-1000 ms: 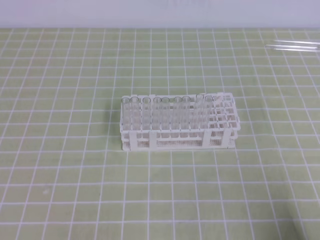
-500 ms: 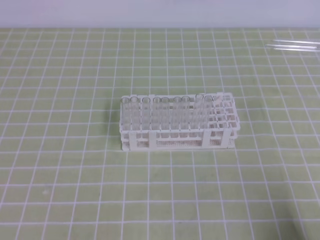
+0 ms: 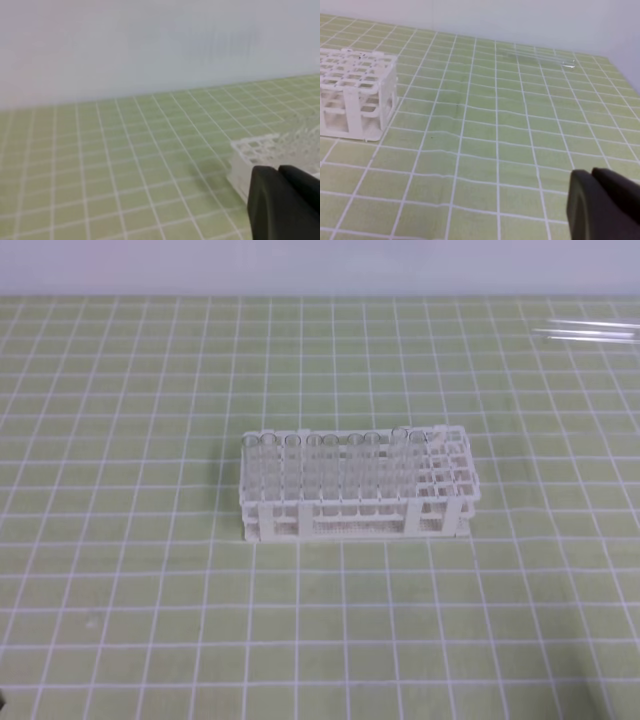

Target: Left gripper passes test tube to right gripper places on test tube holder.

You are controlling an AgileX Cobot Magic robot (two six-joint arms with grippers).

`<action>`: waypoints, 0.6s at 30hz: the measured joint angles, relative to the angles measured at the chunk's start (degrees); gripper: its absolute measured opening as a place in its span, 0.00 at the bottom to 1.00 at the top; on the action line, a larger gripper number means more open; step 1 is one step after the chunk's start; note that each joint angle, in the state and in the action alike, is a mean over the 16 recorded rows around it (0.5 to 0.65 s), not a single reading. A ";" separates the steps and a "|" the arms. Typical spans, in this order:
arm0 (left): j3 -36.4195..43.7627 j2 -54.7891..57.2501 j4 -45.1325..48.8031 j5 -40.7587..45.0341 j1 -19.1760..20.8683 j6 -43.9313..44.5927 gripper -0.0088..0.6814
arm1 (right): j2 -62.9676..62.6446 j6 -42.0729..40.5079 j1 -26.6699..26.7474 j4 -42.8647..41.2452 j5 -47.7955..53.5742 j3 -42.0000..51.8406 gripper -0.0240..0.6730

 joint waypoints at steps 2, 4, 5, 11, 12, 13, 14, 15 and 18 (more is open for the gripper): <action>0.79 -2.24 -7.26 1.21 1.67 8.41 0.01 | 0.00 0.01 0.00 0.00 0.00 0.00 0.01; 1.88 -4.82 -12.82 2.24 3.61 14.53 0.01 | 0.00 0.02 0.00 0.00 0.00 0.00 0.01; 2.62 -6.24 -14.35 2.69 4.62 16.13 0.01 | 0.00 0.03 0.00 0.00 0.00 0.00 0.01; 7.90 -13.21 -17.27 3.73 10.03 16.87 0.01 | 0.00 0.07 0.00 0.00 0.00 0.00 0.01; 8.78 -14.02 -17.26 4.01 10.63 16.50 0.01 | 0.00 0.09 0.00 0.00 0.00 0.00 0.01; 9.58 -14.59 -17.29 4.37 11.13 16.25 0.01 | 0.00 0.10 0.01 0.00 0.00 0.00 0.01; 10.45 -15.32 -17.26 4.65 11.68 16.01 0.01 | 0.00 0.11 0.01 0.00 0.00 0.00 0.01; 11.25 -15.89 -17.27 5.01 12.05 15.82 0.01 | 0.00 0.12 0.02 0.00 0.00 0.00 0.01; 13.14 -16.92 -17.28 6.77 12.64 16.82 0.01 | 0.00 0.14 0.04 0.00 0.00 0.00 0.01</action>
